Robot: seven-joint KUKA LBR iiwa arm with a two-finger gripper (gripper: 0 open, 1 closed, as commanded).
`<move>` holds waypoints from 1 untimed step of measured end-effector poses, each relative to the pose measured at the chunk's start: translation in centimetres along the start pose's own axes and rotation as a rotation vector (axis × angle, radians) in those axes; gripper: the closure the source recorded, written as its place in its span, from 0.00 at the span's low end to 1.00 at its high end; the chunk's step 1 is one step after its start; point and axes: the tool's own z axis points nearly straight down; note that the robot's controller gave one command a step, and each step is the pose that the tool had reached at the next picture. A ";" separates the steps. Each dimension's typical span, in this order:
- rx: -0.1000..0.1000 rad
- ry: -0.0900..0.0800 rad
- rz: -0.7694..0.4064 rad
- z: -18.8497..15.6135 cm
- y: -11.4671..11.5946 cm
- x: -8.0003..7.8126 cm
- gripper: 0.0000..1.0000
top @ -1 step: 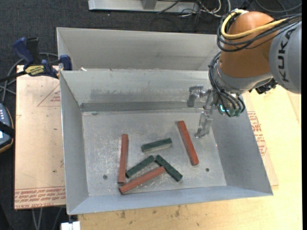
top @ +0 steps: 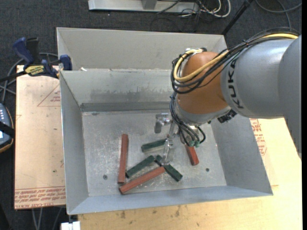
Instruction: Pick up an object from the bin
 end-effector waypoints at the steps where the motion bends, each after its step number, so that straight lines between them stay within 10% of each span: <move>1: 0.003 -0.003 -0.026 6.5 0.1 -2.2 0.00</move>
Offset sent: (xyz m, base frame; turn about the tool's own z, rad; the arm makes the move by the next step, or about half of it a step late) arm 0.0222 0.0009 -0.0616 -0.0266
